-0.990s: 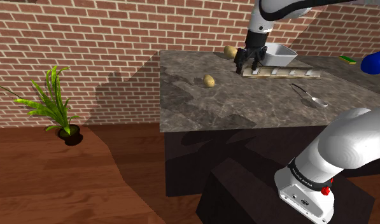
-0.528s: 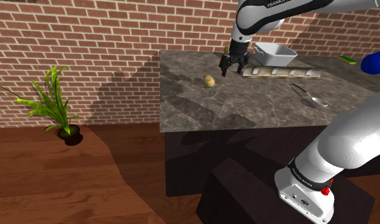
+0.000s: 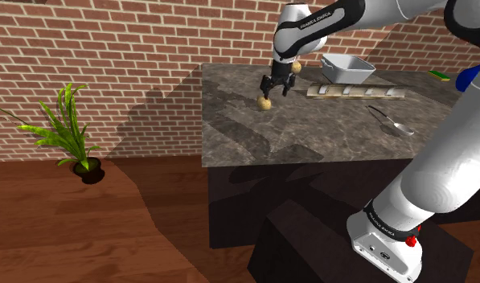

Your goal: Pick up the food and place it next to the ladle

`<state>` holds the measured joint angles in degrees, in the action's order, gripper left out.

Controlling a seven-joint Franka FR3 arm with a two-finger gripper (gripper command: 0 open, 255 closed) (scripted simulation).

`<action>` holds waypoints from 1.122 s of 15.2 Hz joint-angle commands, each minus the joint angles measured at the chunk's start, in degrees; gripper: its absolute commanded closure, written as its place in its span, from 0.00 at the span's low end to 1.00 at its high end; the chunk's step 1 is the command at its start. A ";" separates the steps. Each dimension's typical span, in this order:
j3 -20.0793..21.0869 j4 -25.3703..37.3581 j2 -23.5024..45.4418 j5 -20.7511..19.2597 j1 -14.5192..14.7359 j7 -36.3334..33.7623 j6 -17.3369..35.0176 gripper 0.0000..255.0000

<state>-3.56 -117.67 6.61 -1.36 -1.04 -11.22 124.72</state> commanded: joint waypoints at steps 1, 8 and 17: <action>-0.08 3.89 4.43 0.03 -0.04 -0.81 0.99 0.00; -0.37 10.12 13.28 0.25 -0.34 -1.79 4.29 0.00; -0.35 9.31 15.32 0.37 -0.45 -1.72 7.14 0.00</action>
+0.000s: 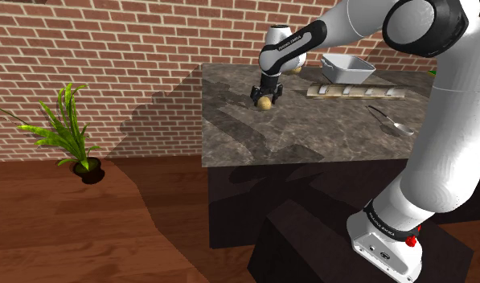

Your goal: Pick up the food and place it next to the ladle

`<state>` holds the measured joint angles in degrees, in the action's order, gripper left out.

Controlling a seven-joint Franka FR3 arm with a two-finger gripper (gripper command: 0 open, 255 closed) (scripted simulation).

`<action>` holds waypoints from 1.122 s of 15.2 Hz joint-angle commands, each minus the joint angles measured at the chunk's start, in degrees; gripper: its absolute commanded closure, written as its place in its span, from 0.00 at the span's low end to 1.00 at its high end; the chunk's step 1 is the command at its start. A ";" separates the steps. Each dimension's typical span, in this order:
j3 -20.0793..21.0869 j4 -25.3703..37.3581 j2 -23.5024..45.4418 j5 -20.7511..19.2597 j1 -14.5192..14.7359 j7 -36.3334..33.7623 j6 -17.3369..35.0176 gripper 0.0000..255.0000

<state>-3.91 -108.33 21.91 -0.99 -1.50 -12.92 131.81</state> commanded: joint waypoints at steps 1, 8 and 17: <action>0.00 -0.02 0.01 0.00 0.01 -0.01 0.05 0.00; 0.00 0.03 0.04 0.00 0.00 0.00 0.01 1.00; -0.04 0.82 -1.68 -0.08 0.05 0.01 -2.49 1.00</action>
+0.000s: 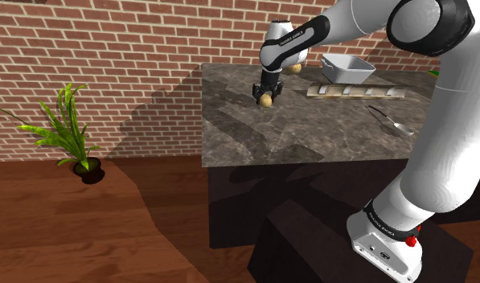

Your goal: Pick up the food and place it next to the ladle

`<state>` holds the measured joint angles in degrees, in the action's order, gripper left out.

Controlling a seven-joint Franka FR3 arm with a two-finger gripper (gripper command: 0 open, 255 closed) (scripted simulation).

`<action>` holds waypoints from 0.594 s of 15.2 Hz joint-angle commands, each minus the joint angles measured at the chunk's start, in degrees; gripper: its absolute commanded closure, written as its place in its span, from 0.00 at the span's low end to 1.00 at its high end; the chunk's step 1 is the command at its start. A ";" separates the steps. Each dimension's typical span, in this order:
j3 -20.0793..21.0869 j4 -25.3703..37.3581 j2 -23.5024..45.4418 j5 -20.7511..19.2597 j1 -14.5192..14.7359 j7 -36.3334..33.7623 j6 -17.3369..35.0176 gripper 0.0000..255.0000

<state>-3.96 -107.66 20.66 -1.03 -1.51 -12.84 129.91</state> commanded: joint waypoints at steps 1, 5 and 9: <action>0.00 0.39 -0.83 -0.05 0.07 -0.07 -1.23 1.00; -0.04 1.48 -2.34 -0.13 0.11 -0.04 -3.83 1.00; -0.06 2.79 -3.70 -0.19 0.15 -0.01 -6.49 1.00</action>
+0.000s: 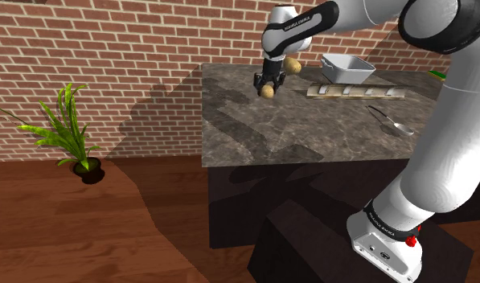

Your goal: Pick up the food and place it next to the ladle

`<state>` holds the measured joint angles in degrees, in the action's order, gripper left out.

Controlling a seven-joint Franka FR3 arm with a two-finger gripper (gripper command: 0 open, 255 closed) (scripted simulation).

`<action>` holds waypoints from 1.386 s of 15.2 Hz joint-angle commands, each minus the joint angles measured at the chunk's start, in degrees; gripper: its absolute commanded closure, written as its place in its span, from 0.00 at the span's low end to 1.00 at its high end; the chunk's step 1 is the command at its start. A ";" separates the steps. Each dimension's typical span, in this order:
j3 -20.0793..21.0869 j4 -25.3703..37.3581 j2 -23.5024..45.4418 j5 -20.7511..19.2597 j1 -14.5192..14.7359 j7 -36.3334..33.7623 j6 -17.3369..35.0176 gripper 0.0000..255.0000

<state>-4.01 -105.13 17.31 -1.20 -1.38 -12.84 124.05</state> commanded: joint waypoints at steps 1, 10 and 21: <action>-0.01 0.61 -0.66 -0.04 0.02 0.01 -1.30 1.00; -0.05 4.44 -3.02 -0.13 0.07 0.12 -7.49 1.00; -4.37 -4.08 -10.32 0.25 -6.13 10.84 -5.92 1.00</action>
<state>-7.93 -107.99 8.02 -0.91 -6.91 -3.16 117.91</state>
